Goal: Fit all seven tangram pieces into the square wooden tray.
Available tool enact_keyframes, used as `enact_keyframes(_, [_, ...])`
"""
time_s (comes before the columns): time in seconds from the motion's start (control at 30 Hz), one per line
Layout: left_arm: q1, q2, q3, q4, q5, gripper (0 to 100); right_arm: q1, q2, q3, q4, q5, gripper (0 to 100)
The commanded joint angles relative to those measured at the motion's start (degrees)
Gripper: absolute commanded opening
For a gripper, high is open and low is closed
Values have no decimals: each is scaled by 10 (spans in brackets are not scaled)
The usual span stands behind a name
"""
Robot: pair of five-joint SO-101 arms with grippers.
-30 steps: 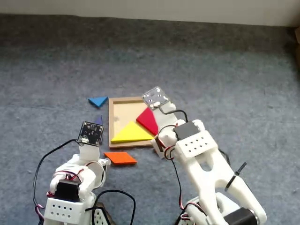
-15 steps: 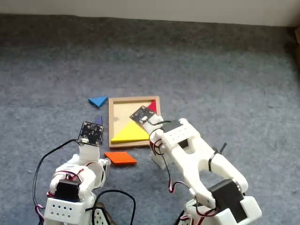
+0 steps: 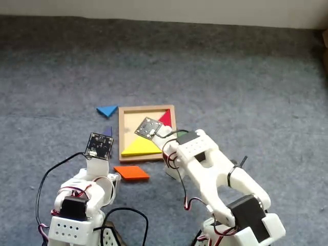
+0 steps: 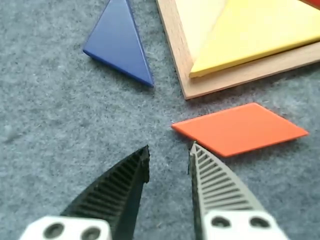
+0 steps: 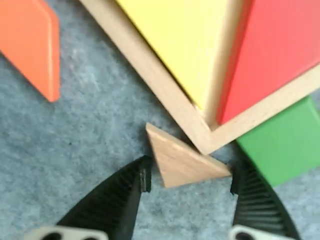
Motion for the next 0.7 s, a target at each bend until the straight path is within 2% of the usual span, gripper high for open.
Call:
enact_keyframes(0.0, [9, -21, 11, 2, 4, 146, -5, -2, -5, -20, 8, 259])
enact_keyframes(0.17, [9, -21, 11, 2, 4, 146, -5, -2, -3, -70, -40, 252])
enact_keyframes(0.4, [9, -21, 11, 2, 4, 146, -4, -4, -1, -70, -40, 116])
enact_keyframes(0.67, [9, -21, 11, 2, 4, 146, 6, -9, -7, 9, -45, 98])
